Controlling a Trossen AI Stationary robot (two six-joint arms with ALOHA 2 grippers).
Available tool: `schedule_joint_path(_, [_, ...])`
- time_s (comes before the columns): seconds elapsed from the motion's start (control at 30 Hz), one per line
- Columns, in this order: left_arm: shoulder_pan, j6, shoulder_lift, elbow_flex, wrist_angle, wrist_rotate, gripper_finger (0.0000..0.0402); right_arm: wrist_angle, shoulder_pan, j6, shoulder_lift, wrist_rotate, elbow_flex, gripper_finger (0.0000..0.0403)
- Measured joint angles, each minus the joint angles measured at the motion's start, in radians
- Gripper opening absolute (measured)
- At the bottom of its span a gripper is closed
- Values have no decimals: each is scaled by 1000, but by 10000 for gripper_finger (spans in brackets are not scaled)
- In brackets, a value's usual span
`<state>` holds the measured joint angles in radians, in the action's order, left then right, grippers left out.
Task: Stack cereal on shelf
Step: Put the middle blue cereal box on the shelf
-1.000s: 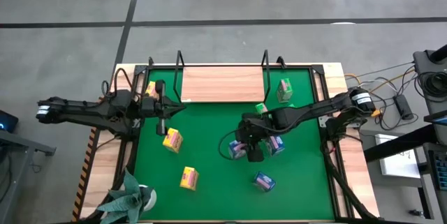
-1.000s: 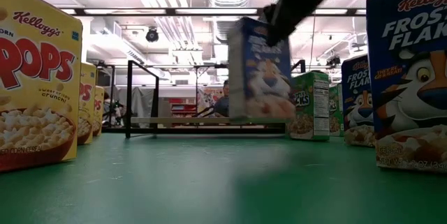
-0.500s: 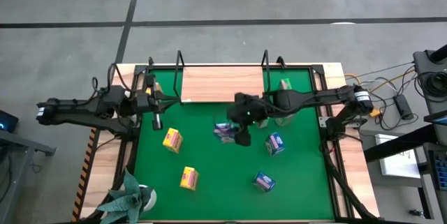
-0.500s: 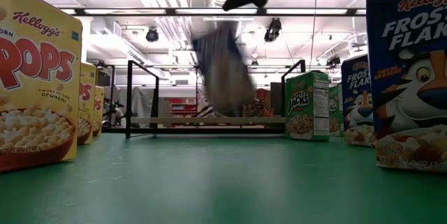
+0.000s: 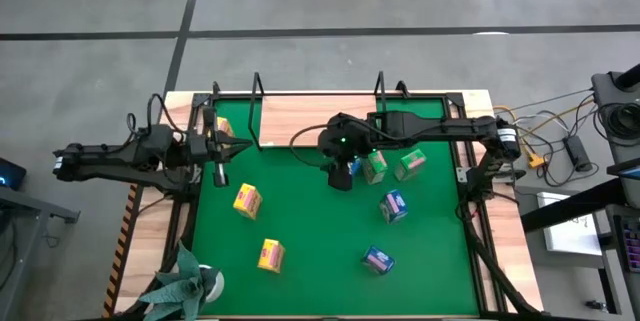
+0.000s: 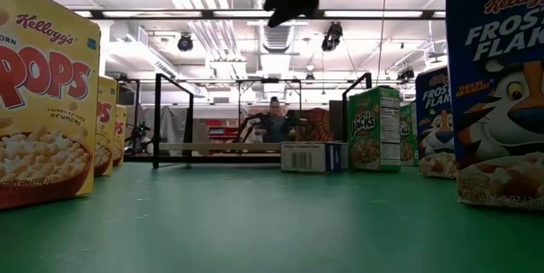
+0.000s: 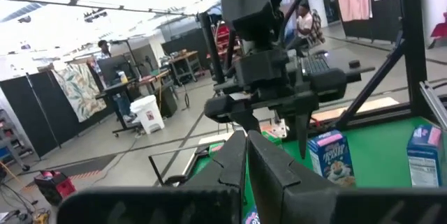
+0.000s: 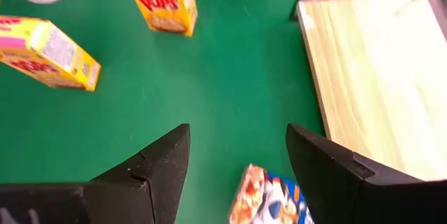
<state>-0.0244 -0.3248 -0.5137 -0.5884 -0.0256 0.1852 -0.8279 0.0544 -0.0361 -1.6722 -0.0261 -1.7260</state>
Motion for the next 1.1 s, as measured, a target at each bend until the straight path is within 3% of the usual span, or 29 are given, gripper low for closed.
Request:
schedule_joint_path(0.3, [0, -3, -6, 2, -1, 0, 0, -19, -2, -17, 0, 7, 78, 222])
schedule_joint_path(0.4, [0, 0, -6, 2, -4, 0, 0, -13, -2, -17, -11, 73, 123, 221])
schedule_joint_path(0.63, [0, 8, -17, 2, -12, -1, 0, -11, -5, 8, -121, 115, 153, 214])
schedule_joint_path(0.73, [0, 11, -22, 2, -17, -1, 0, -23, -6, 24, -167, 130, 146, 186])
schedule_joint_path(1.03, [-1, 12, -23, 2, -18, -1, 0, -36, -9, 36, -211, 185, 143, 32])
schedule_joint_path(1.1, [-1, 12, -22, 2, -17, -2, 0, -33, -16, 36, -212, 185, 143, 15])
